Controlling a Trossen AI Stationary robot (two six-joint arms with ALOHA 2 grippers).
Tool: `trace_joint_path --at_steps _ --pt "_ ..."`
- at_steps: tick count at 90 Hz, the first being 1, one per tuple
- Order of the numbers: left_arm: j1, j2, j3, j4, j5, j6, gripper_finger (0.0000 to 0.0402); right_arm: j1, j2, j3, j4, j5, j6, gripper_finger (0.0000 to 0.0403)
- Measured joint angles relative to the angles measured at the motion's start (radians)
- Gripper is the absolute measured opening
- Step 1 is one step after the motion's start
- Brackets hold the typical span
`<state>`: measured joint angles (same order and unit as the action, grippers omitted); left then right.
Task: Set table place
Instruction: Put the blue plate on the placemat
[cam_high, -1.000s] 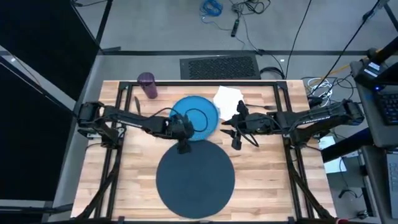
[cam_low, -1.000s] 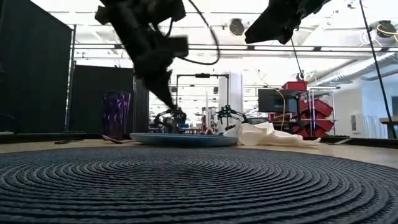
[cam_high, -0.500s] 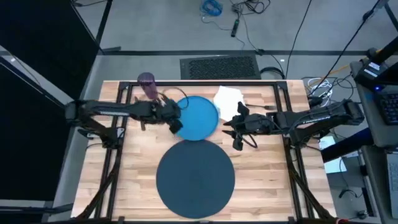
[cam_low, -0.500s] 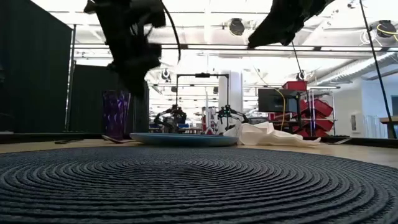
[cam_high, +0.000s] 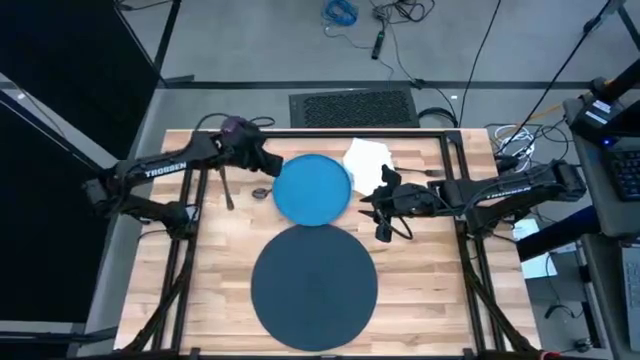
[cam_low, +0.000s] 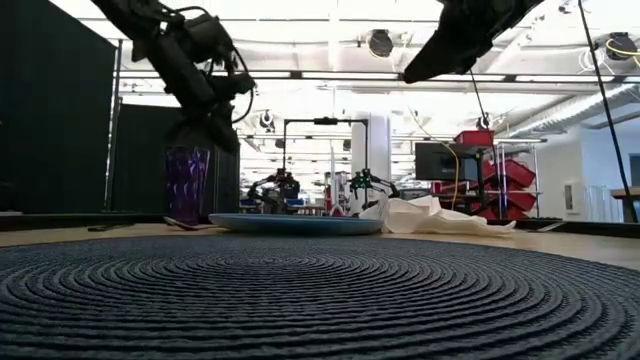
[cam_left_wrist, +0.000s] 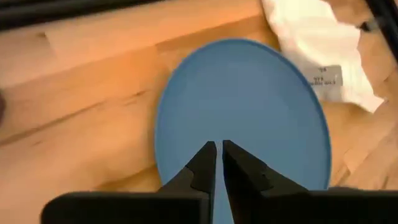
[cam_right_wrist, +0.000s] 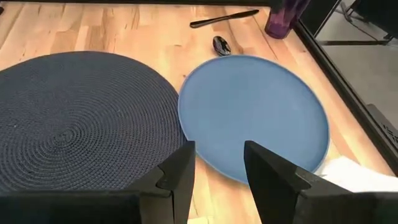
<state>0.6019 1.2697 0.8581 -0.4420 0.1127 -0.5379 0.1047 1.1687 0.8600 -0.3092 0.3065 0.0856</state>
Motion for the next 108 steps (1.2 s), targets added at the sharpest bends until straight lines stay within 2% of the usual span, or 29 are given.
trace_joint_path --at_steps 18,36,67,108 --pt "-0.046 0.001 0.0 0.006 -0.02 0.028 0.0074 -0.001 0.0 0.0 -0.003 0.042 0.0 0.0123" --pt "-0.091 0.036 0.001 -0.033 -0.164 0.024 0.0104 -0.001 0.0 0.0 -0.003 0.042 0.0 0.0123" --pt "-0.098 0.189 0.001 -0.087 -0.176 -0.022 0.0107 -0.001 0.0 0.0 -0.005 0.036 0.0 0.0123" --pt "-0.095 0.29 0.001 -0.049 -0.164 -0.007 0.0107 -0.001 0.0 0.0 -0.019 0.032 0.0 0.0123"
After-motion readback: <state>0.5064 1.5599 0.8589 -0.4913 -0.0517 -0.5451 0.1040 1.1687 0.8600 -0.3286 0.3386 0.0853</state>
